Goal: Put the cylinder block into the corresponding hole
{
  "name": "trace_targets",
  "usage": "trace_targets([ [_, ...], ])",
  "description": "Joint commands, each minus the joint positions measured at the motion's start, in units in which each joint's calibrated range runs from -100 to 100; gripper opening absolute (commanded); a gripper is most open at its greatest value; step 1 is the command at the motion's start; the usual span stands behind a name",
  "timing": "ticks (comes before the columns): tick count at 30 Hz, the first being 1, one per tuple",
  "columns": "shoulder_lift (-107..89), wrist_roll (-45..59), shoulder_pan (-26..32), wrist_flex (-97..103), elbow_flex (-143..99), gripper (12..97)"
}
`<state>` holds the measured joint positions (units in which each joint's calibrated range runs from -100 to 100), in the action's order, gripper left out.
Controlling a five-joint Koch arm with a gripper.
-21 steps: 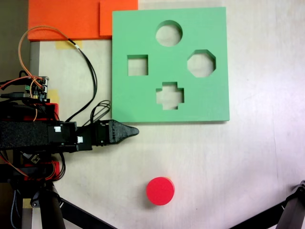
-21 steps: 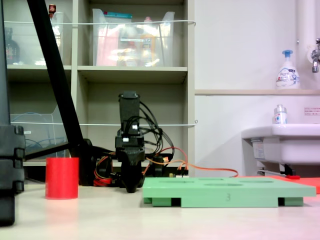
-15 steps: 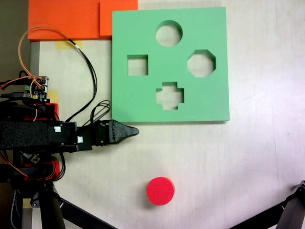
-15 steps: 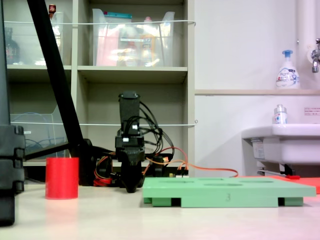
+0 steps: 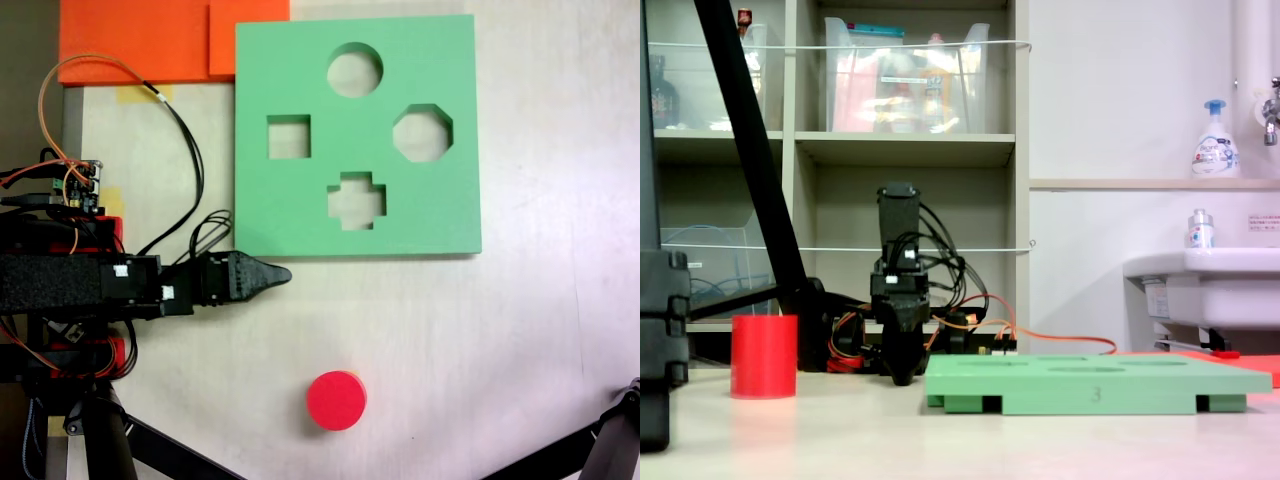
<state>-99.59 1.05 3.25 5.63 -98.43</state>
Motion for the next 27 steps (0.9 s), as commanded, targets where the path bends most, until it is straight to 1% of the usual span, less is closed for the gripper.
trace_targets([
  [1,-0.41,-0.1,-1.37,-3.46,-1.57,50.1],
  [4,-0.41,-0.29,-4.44,-1.54,-1.57,50.9],
  [6,-0.41,-3.71,-5.03,4.92,-1.57,51.0],
  [10,-0.41,-17.83,-4.93,22.25,-1.57,50.5],
  [12,-0.41,-25.79,-3.76,31.3,-1.57,50.3],
  [15,-0.41,-38.83,-3.17,37.46,-1.57,50.7],
  [20,-0.41,-52.75,-2.15,46.9,-1.57,52.3],
  [24,-0.41,-54.36,-1.51,48.63,-1.57,52.5],
  [27,-0.41,-54.11,-2.98,47.28,-1.57,49.1],
])
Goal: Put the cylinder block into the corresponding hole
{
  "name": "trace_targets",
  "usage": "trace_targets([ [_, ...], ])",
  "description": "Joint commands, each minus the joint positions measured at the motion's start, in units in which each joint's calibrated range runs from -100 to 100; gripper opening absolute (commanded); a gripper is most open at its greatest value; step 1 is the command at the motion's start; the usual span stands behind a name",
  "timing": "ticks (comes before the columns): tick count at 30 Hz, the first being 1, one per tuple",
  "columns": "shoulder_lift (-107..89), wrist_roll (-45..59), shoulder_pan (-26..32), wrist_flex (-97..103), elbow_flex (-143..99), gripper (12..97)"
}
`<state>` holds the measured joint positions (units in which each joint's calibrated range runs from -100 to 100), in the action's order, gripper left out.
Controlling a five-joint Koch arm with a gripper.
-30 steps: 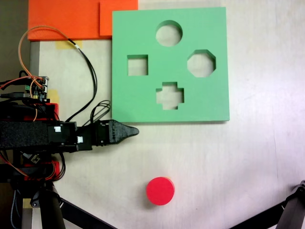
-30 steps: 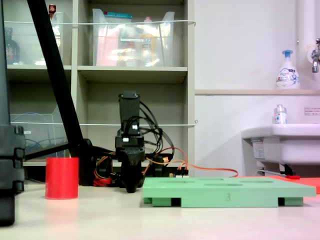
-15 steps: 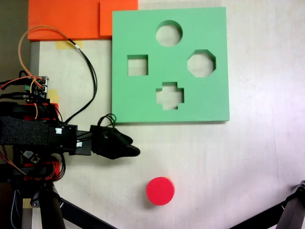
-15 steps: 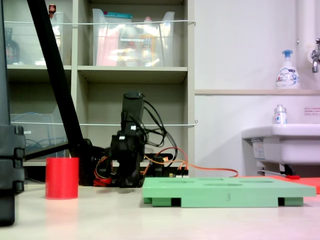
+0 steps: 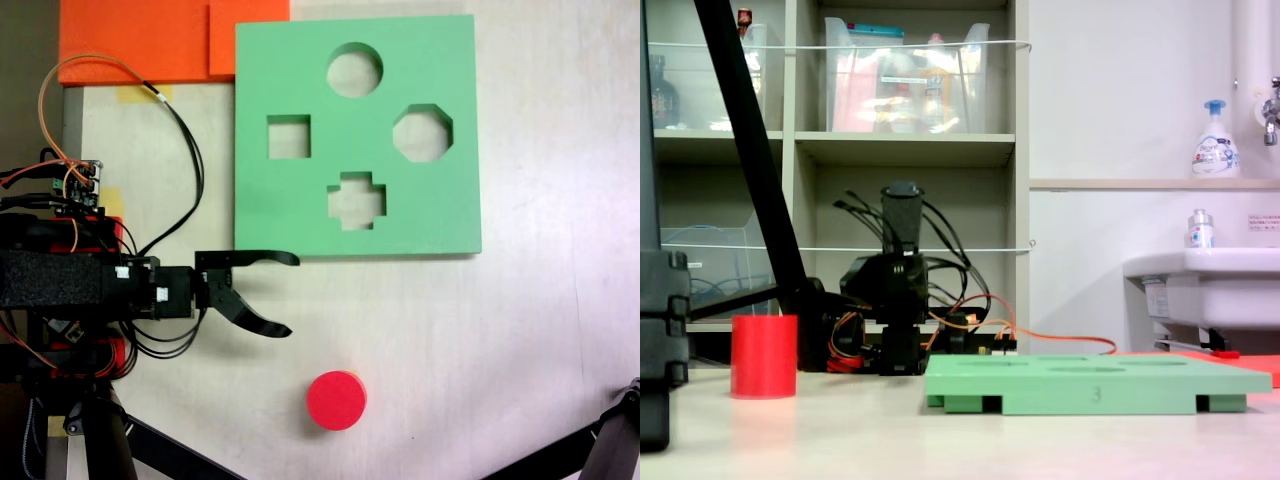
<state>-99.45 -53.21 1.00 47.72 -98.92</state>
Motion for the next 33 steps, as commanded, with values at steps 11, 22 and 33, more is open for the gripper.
trace_targets([
  [11,-0.55,2.59,-3.91,7.79,-1.08,73.2],
  [22,42.33,2.98,-9.18,40.24,3.41,82.6],
  [33,68.73,2.93,-9.91,41.2,19.96,82.5],
])
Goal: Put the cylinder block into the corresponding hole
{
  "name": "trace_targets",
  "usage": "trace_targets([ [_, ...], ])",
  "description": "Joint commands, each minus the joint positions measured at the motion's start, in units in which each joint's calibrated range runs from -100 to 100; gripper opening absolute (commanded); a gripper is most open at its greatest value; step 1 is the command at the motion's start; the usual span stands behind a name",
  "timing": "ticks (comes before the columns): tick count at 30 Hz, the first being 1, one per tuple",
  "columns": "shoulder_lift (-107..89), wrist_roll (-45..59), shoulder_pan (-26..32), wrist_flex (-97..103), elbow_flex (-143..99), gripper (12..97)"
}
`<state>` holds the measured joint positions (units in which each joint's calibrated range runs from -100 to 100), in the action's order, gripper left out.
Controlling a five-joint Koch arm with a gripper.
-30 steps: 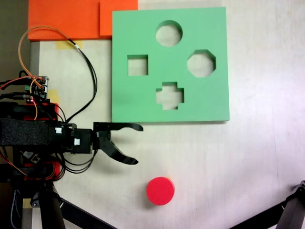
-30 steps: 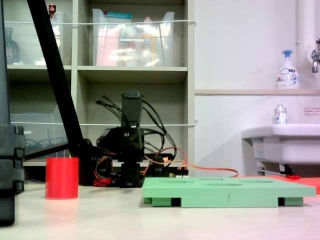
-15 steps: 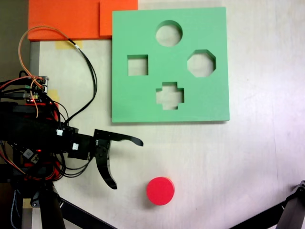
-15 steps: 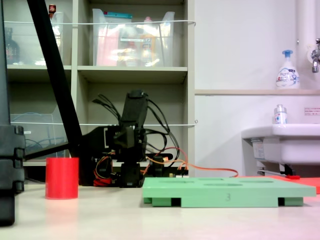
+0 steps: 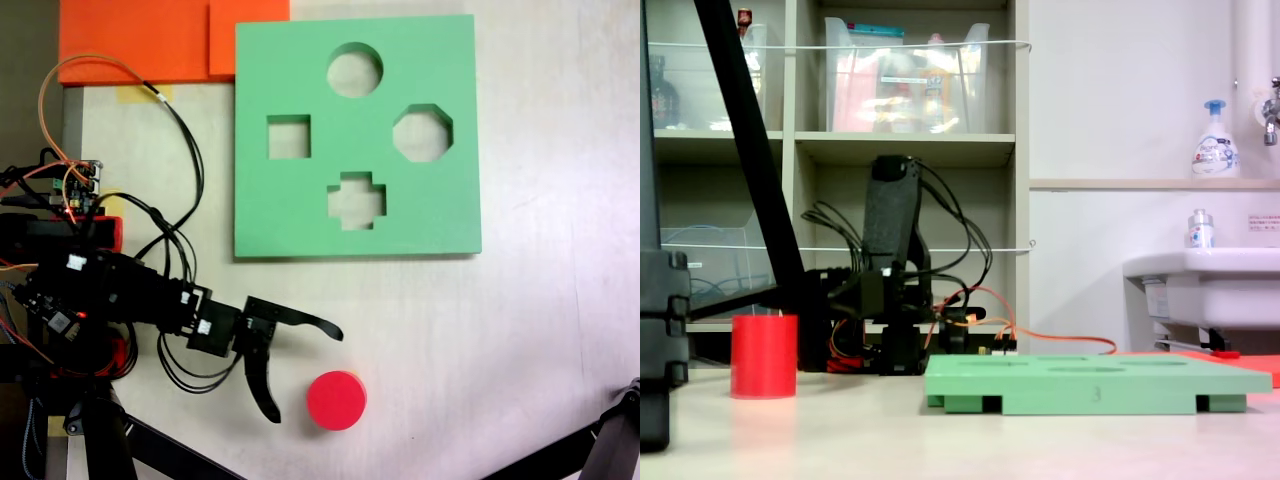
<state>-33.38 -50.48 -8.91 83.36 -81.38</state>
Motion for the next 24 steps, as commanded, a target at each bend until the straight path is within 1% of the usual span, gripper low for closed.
trace_targets([
  [1,4.61,0.2,0.0,5.57,3.71,82.5],
  [13,23.46,0.15,-0.44,7.49,13.39,82.4],
  [15,25.42,0.15,-0.54,7.88,13.98,80.7],
  [21,26.68,0.1,-1.03,9.71,13.39,51.1],
  [22,26.68,0.1,-1.07,9.81,13.29,47.0],
  [24,26.68,0.05,-1.07,10.0,12.99,43.6],
])
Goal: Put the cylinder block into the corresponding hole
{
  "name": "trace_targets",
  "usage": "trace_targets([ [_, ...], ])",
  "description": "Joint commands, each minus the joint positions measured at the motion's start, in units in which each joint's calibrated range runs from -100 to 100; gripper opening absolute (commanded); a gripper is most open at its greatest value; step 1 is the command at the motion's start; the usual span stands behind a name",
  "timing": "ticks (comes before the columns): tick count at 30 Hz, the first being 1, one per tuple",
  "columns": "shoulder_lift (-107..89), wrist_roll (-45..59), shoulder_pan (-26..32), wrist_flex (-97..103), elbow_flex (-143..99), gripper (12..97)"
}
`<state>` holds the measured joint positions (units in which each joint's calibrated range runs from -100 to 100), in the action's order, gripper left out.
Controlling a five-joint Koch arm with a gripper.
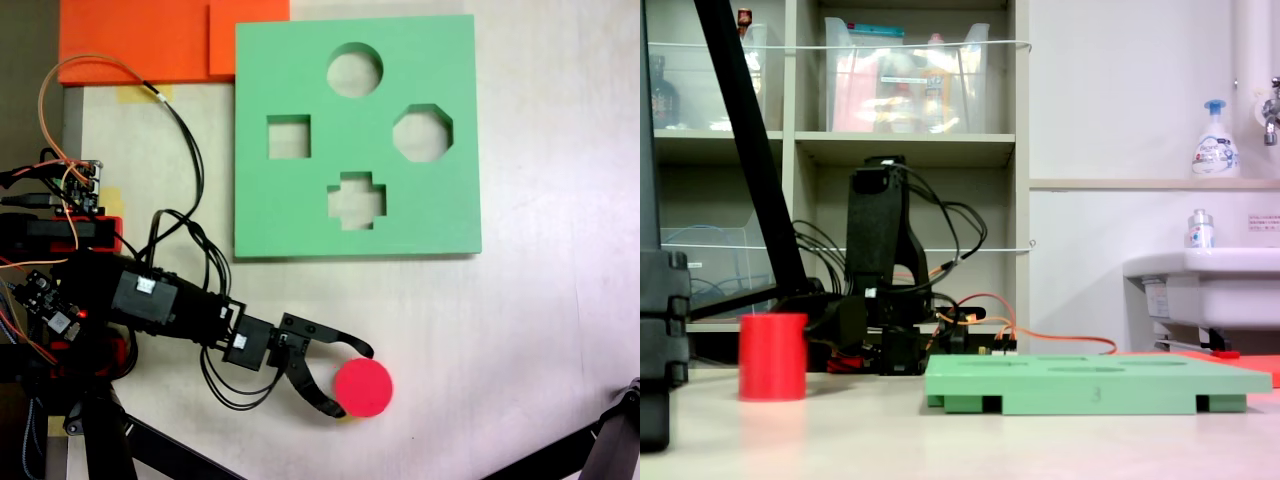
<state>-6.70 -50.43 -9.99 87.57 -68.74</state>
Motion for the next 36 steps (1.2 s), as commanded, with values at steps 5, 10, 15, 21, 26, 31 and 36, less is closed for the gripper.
trace_targets([
  [5,0.14,-0.15,0.05,6.85,-1.15,42.5],
  [10,0.14,-0.29,0.15,7.33,-1.75,41.7],
  [15,1.26,-0.44,0.2,7.43,1.44,58.7],
  [21,10.33,-0.54,0.2,7.33,9.02,70.5],
  [26,16.06,-1.22,-0.2,7.33,15.0,70.7],
  [31,20.95,-2.15,-0.34,7.23,21.38,70.2],
  [36,19.55,-2.3,-0.44,7.23,19.49,41.7],
])
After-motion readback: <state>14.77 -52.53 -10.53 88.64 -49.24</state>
